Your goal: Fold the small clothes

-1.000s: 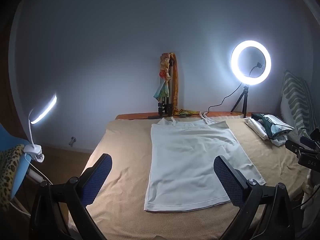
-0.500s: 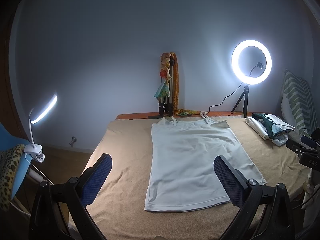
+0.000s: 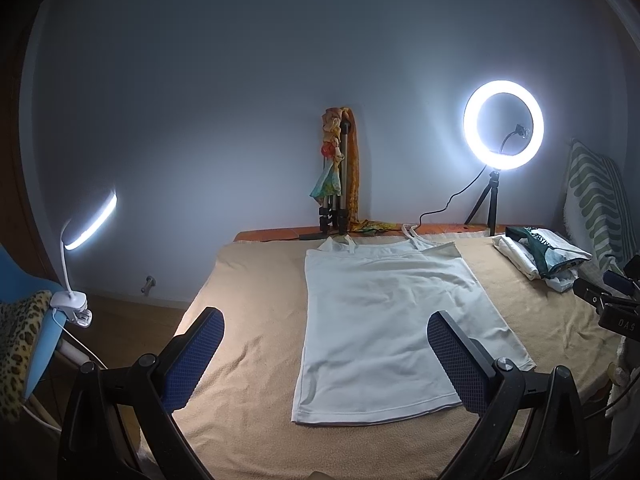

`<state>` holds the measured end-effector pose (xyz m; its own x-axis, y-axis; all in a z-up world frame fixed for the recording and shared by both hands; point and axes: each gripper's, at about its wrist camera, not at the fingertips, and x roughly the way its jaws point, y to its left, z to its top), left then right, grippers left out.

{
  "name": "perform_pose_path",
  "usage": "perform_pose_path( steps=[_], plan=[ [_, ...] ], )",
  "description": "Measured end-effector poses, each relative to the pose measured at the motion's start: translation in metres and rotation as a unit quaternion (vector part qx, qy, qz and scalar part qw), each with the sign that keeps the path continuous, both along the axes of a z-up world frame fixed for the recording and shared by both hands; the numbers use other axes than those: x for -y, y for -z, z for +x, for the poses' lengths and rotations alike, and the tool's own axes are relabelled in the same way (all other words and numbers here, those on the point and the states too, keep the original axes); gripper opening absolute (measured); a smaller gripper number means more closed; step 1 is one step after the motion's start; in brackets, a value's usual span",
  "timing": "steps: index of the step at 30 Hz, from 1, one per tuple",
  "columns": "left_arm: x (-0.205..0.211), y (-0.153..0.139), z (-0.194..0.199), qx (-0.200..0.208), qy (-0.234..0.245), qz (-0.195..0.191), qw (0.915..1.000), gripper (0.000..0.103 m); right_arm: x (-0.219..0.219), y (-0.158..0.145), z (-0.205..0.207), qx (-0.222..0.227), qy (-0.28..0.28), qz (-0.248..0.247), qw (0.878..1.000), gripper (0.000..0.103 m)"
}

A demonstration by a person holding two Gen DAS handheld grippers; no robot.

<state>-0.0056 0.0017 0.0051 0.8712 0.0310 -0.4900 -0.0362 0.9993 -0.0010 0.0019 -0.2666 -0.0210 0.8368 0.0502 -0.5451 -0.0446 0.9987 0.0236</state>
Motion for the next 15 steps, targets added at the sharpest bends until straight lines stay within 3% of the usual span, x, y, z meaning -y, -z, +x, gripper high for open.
perform_pose_path(
  steps=[15],
  plan=[
    [0.0001,0.0013,0.0016,-0.003,0.002,0.001,1.0000,0.103,-0.0004,0.0007,-0.0001,0.000,0.000,-0.001,1.000,0.103]
  ],
)
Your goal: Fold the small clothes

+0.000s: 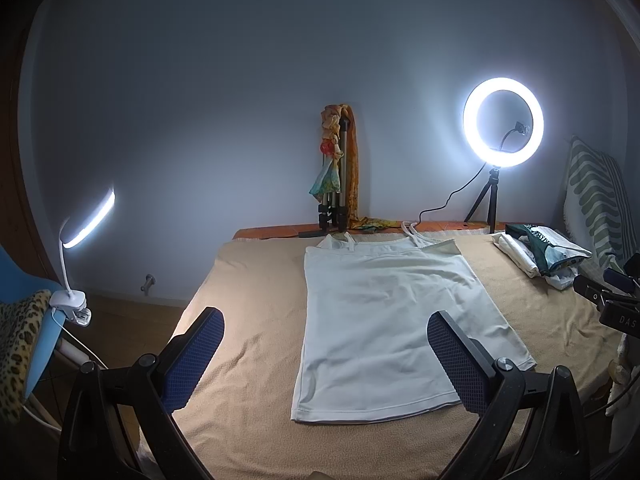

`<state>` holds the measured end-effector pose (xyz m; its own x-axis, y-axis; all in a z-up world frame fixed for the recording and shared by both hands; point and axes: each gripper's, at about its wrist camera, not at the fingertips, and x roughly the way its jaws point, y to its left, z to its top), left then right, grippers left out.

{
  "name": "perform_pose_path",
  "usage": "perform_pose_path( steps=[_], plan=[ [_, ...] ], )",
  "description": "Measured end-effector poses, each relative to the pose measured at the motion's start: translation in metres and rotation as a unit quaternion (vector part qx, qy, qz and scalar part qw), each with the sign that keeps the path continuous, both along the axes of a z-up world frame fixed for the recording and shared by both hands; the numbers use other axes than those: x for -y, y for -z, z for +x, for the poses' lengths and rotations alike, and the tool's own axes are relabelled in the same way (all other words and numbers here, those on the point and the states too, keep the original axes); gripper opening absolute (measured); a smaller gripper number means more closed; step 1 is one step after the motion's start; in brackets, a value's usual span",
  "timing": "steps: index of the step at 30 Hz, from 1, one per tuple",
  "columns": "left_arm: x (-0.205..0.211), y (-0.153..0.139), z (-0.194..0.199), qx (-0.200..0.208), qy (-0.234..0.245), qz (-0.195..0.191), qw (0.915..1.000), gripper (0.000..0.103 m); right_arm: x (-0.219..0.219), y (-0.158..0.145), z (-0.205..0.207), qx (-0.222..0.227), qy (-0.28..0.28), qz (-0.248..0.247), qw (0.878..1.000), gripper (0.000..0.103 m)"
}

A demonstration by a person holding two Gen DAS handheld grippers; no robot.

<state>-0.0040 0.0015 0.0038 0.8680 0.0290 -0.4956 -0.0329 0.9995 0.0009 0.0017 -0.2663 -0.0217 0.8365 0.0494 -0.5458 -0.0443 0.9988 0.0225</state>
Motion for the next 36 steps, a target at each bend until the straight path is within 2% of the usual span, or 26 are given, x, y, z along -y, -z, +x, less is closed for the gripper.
perform_pose_path(
  steps=[23,36],
  plan=[
    [-0.007,0.007,-0.001,-0.006,-0.002,0.000,1.0000,0.103,-0.001,0.003,0.001,0.000,-0.002,0.001,1.000,0.103],
    [-0.026,0.020,0.012,-0.028,-0.022,-0.010,0.9993,0.103,-0.018,0.004,0.014,-0.003,-0.015,0.005,1.000,0.103]
  ],
)
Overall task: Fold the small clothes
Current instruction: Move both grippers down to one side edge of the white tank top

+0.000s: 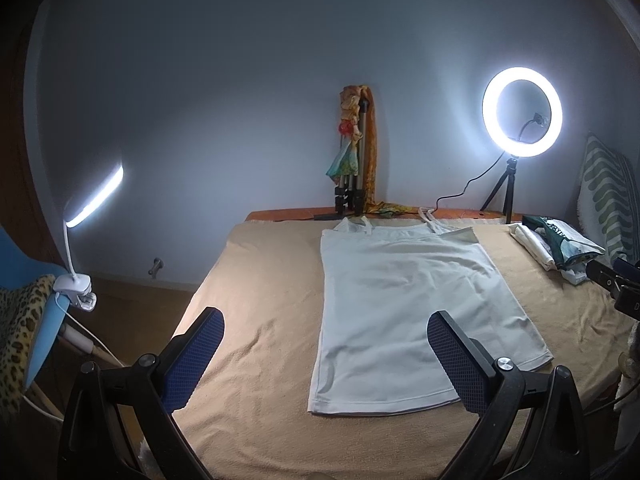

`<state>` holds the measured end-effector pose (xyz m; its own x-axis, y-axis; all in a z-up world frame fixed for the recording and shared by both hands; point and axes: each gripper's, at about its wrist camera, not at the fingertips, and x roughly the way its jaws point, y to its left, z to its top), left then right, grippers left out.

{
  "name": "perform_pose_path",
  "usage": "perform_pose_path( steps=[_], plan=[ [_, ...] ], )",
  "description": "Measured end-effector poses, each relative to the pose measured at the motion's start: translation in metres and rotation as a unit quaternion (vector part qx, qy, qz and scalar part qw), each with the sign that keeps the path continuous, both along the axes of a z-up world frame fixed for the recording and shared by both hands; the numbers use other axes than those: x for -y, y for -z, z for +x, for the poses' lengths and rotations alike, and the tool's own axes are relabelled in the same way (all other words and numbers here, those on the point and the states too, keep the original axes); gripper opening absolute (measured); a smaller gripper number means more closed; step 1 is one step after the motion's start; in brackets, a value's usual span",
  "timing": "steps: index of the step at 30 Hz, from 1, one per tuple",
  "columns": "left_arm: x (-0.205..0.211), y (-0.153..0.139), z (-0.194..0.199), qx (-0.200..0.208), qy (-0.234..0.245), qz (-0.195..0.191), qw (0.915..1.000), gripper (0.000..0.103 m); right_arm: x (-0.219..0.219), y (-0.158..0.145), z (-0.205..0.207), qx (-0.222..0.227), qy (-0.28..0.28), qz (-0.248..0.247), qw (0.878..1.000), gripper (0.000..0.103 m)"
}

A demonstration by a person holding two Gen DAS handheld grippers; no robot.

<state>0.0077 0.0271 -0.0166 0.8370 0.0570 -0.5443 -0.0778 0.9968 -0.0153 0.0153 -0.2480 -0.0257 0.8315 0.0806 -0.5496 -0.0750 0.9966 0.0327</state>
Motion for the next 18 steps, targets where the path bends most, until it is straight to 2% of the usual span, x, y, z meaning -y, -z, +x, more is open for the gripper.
perform_pose_path(
  steps=[5,7,13,15,18],
  plan=[
    [-0.025,0.017,0.007,-0.014,-0.005,-0.053,0.9985,0.100,-0.012,-0.002,0.017,-0.011,-0.019,0.004,1.000,0.103],
    [-0.033,0.028,0.013,-0.031,-0.007,-0.078,0.9964,0.095,-0.019,-0.004,0.027,-0.013,-0.031,0.008,0.999,0.102],
    [-0.042,0.063,0.027,-0.089,-0.015,-0.113,0.9896,0.084,-0.054,-0.009,0.073,-0.044,-0.074,0.021,0.996,0.088],
    [-0.045,0.077,0.030,-0.111,-0.015,-0.129,0.9853,0.079,-0.068,-0.011,0.091,-0.055,-0.090,0.029,0.994,0.082],
    [-0.049,0.098,0.035,-0.139,-0.021,-0.150,0.9786,0.077,-0.092,-0.013,0.113,-0.062,-0.110,0.034,0.991,0.079]
  ],
)
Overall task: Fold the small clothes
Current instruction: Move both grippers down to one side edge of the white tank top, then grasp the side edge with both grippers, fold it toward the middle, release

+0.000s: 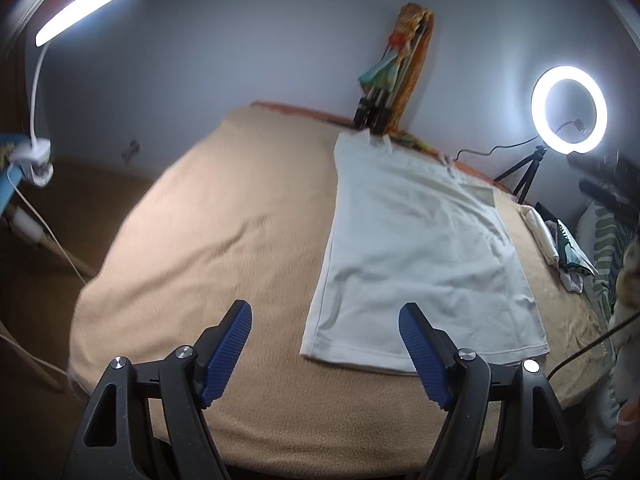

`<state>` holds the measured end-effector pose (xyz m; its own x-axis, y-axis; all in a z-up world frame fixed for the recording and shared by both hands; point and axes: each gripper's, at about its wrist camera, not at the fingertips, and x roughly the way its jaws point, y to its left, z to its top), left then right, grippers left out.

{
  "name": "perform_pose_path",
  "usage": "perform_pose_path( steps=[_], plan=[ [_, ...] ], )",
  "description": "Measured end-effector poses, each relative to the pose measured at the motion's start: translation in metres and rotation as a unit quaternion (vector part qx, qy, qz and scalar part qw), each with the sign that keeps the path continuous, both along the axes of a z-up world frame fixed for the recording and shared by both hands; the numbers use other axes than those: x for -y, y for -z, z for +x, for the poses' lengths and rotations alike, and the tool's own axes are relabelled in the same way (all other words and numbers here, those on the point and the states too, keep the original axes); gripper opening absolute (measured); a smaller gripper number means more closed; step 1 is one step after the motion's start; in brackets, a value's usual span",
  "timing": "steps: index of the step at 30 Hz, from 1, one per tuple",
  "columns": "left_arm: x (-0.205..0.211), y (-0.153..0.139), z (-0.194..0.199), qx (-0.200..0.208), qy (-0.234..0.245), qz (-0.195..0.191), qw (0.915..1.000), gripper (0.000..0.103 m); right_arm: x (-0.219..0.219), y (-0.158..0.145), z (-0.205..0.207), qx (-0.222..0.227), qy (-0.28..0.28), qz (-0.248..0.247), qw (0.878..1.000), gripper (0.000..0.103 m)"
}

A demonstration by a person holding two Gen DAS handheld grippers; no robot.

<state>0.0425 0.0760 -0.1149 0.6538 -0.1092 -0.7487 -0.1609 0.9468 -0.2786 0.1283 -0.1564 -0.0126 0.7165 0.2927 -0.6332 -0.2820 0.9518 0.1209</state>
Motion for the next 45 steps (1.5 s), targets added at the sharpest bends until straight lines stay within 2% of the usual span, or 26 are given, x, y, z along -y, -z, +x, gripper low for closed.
perform_pose_path(
  steps=[2,4,7,10,18,21,23,26,27,28,31,34,39,42,45],
  plan=[
    [0.001,0.012,0.005,-0.018,0.001,-0.011,0.9998,0.076,-0.018,0.001,0.015,-0.007,-0.015,0.004,1.000,0.079],
    [0.002,0.022,0.011,-0.038,0.002,-0.023,0.9990,0.074,-0.038,0.005,0.029,-0.019,-0.030,0.010,0.999,0.074],
    [0.000,0.035,0.019,-0.058,-0.005,-0.041,0.9975,0.070,-0.066,0.017,0.057,-0.051,-0.047,0.024,0.997,0.069],
    [-0.002,0.044,0.026,-0.066,-0.013,-0.043,0.9968,0.066,-0.089,0.029,0.081,-0.075,-0.057,0.025,0.995,0.065],
    [-0.010,0.064,0.036,-0.089,-0.020,-0.074,0.9931,0.065,-0.139,0.064,0.137,-0.118,-0.080,0.003,0.990,0.055],
    [-0.008,0.065,0.038,-0.085,-0.017,-0.062,0.9943,0.063,-0.155,0.081,0.155,-0.134,-0.085,-0.002,0.987,0.051],
    [-0.008,0.065,0.040,-0.080,-0.019,-0.056,0.9950,0.059,-0.166,0.094,0.167,-0.145,-0.086,-0.009,0.986,0.050],
    [-0.012,0.067,0.043,-0.076,-0.031,-0.068,0.9943,0.052,-0.176,0.112,0.185,-0.167,-0.084,-0.004,0.982,0.045],
    [-0.014,0.067,0.044,-0.074,-0.033,-0.074,0.9940,0.045,-0.179,0.118,0.192,-0.175,-0.082,-0.001,0.981,0.044],
    [-0.014,0.067,0.046,-0.073,-0.031,-0.084,0.9934,0.034,-0.183,0.123,0.197,-0.181,-0.081,0.001,0.980,0.044],
    [-0.013,0.070,0.050,-0.074,-0.016,-0.110,0.9911,0.022,-0.197,0.139,0.214,-0.196,-0.080,-0.005,0.977,0.042],
    [-0.012,0.070,0.053,-0.071,-0.011,-0.112,0.9911,0.011,-0.212,0.155,0.228,-0.206,-0.080,-0.027,0.975,0.039],
    [-0.017,0.065,0.053,-0.058,-0.007,-0.145,0.9877,0.006,-0.229,0.173,0.244,-0.215,-0.074,-0.053,0.972,0.035],
    [-0.017,0.059,0.053,-0.047,0.000,-0.137,0.9895,0.006,-0.236,0.180,0.254,-0.222,-0.068,-0.062,0.971,0.032],
    [-0.013,0.055,0.052,-0.042,0.007,-0.133,0.9903,0.005,-0.246,0.190,0.261,-0.229,-0.064,-0.106,0.966,0.026]
  ],
)
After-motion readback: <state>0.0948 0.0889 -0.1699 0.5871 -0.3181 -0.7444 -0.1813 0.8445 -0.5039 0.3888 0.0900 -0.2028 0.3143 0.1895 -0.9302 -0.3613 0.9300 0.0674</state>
